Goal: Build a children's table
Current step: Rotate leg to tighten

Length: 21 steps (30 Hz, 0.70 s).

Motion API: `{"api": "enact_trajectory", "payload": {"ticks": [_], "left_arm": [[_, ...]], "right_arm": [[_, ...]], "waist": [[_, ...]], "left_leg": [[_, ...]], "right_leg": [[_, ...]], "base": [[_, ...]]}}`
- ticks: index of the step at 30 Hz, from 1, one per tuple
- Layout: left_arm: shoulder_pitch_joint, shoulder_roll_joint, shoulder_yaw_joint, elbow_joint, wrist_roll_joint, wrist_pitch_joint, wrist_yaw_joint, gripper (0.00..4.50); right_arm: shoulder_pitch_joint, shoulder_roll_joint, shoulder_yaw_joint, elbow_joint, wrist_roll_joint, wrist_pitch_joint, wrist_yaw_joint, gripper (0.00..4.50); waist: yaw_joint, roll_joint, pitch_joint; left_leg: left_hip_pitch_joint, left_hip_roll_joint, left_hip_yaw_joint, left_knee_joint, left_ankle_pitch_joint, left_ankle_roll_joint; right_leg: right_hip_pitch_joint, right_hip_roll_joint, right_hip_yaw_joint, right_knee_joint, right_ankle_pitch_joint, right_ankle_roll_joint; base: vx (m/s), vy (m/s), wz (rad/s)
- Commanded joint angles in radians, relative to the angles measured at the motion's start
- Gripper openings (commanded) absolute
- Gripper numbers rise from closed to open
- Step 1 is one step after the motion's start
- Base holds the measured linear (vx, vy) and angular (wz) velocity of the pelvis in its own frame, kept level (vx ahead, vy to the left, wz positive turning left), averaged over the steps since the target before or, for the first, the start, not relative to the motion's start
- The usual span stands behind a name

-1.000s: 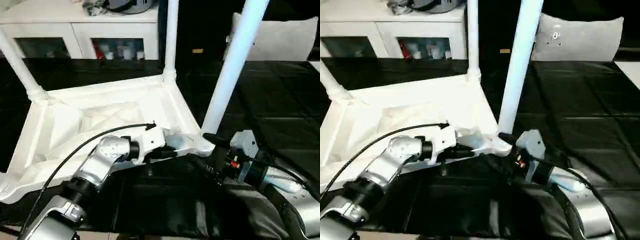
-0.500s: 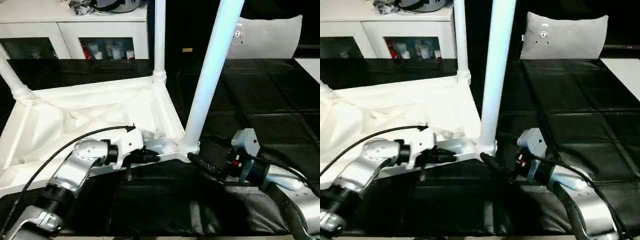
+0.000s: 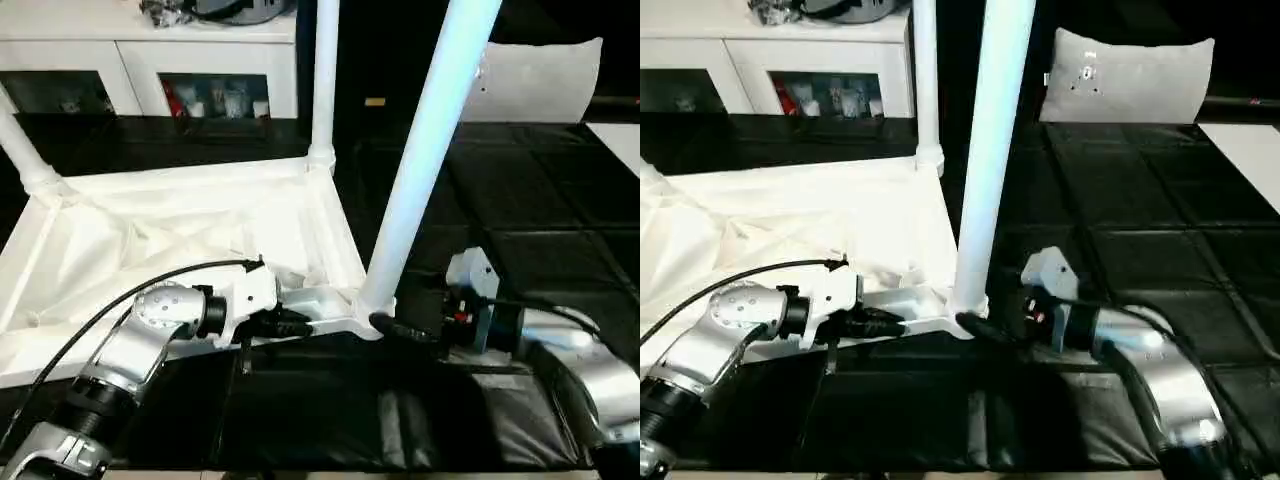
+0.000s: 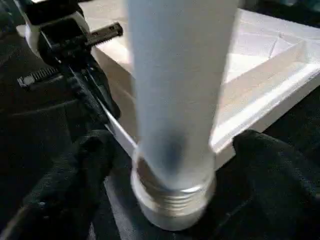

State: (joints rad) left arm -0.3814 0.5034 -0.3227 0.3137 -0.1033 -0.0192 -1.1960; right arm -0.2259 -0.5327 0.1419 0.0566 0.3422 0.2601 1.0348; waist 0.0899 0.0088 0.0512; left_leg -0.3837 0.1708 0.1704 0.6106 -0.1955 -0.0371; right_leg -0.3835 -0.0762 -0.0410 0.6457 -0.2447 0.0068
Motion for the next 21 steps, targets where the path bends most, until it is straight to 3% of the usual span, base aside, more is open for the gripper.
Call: {"api": "enact_trajectory", "payload": {"ticks": [1, 2, 3, 5, 9, 20, 21], "left_arm": [[-0.010, 0.007, -0.019, -0.010, 0.006, -0.016, -0.034, 0.00], [-0.015, 0.010, -0.020, -0.009, 0.005, -0.017, -0.046, 0.00], [-0.017, 0.010, -0.020, -0.009, 0.003, -0.016, -0.050, 0.00], [-0.019, 0.010, -0.021, -0.008, 0.000, -0.016, -0.059, 0.00], [-0.017, 0.016, -0.027, -0.013, 0.002, -0.018, -0.072, 0.00], [-0.025, 0.021, -0.026, -0.001, 0.005, -0.023, -0.098, 0.00], [-0.024, 0.020, -0.025, -0.004, 0.001, -0.021, -0.100, 0.00]], "right_arm": [[-0.018, -0.012, 0.013, 0.015, 0.000, -0.011, 0.043, 3.89], [-0.045, -0.013, 0.021, 0.049, 0.013, -0.003, 0.086, 3.79], [-0.056, -0.012, 0.024, 0.063, 0.017, -0.002, 0.099, 3.73], [-0.085, -0.005, 0.033, 0.107, 0.007, -0.019, 0.118, 3.56], [-0.117, -0.001, 0.053, 0.154, 0.011, -0.011, 0.180, 3.22], [-0.164, 0.006, 0.072, 0.236, 0.003, -0.011, 0.259, 2.29], [-0.166, 0.008, 0.073, 0.240, 0.002, -0.012, 0.262, 2.16]], "waist": [[0.002, -0.011, -0.062], [0.006, -0.001, -0.063], [0.004, -0.007, -0.063], [0.008, -0.004, -0.063], [0.011, -0.011, -0.063], [0.025, -0.010, -0.066], [0.026, -0.003, -0.066]], "left_leg": [[0.016, 0.057, -0.013, -0.069, -0.087, 0.081], [0.017, 0.058, -0.015, -0.068, -0.083, 0.082], [0.016, 0.058, -0.014, -0.069, -0.089, 0.081], [0.017, 0.059, -0.014, -0.068, -0.090, 0.078], [0.018, 0.060, -0.013, -0.069, -0.105, 0.069], [0.017, 0.061, -0.012, -0.067, -0.090, 0.073], [0.017, 0.060, -0.013, -0.067, -0.093, 0.069]], "right_leg": [[0.044, -0.070, 0.041, -0.067, 0.062, -0.279], [0.044, -0.072, 0.041, -0.065, 0.073, -0.281], [0.045, -0.071, 0.040, -0.067, 0.077, -0.286], [0.045, -0.072, 0.040, -0.065, 0.079, -0.290], [0.045, -0.071, 0.039, -0.065, 0.058, -0.295], [0.044, -0.072, 0.037, -0.061, 0.078, -0.302], [0.043, -0.072, 0.037, -0.061, 0.079, -0.301]], "base": [[0.000, 0.000, 0.00], [0.000, 0.000, 0.00], [0.000, 0.000, 0.00], [0.000, 0.000, 0.00], [0.000, 0.000, 0.00], [0.000, 0.000, 0.00], [0.000, 0.000, 0.00]]}}
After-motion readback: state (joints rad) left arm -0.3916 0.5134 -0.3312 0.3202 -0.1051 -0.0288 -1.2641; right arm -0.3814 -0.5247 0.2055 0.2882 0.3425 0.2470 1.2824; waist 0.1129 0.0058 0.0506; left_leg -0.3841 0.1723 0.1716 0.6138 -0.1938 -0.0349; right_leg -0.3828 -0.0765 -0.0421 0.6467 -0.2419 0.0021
